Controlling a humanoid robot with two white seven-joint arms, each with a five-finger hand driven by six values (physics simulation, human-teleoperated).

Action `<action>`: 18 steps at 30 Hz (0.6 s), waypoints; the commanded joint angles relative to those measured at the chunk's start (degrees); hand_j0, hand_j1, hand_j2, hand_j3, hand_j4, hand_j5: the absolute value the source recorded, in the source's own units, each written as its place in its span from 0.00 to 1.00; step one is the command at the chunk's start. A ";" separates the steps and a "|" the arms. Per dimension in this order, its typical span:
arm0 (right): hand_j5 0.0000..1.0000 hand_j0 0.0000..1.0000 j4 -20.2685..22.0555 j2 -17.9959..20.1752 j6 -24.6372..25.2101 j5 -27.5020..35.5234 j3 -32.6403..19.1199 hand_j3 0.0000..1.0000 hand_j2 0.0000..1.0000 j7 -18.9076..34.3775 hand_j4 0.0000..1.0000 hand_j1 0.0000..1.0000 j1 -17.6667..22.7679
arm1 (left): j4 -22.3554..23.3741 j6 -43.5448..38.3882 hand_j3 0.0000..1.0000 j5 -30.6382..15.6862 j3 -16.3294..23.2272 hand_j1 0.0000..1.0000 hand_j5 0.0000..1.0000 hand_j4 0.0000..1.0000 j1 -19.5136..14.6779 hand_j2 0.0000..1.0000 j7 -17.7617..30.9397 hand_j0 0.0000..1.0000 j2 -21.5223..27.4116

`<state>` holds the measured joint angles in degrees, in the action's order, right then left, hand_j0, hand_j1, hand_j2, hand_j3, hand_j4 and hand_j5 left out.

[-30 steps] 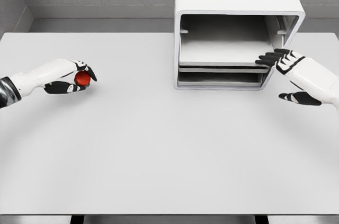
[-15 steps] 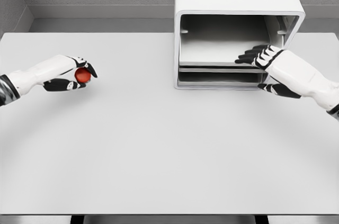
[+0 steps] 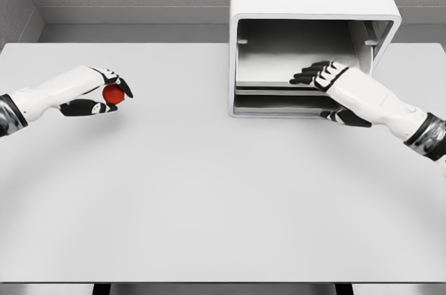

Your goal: Slide open multi-storey tabletop storage cabinets and put open load switch and slide close multi-storey tabletop storage cabinets

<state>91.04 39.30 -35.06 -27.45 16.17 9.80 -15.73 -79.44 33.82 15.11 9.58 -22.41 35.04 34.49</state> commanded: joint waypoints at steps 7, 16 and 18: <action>0.96 0.96 -0.17 0.07 0.06 0.03 1.06 0.96 0.96 -0.13 0.96 0.96 0.79 | -1.95 -0.16 0.53 -0.60 0.00 0.53 0.53 0.53 0.00 0.53 -0.04 0.53 -0.04; 0.98 0.98 0.01 0.33 0.06 0.03 1.06 0.98 0.98 -0.22 0.98 0.98 1.76 | -4.06 -0.16 0.53 -0.69 0.00 0.53 0.53 0.53 0.09 0.53 -0.04 0.53 0.05; 0.99 0.99 0.10 0.33 0.06 0.38 0.97 0.99 0.99 -0.22 0.99 0.99 2.55 | -4.67 -0.16 0.53 -0.69 0.00 0.53 0.53 0.53 0.09 0.53 -0.04 0.53 0.05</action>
<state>91.09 39.60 -35.02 -27.49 17.17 9.51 -12.92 -83.60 33.84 14.87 9.59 -22.32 35.03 34.46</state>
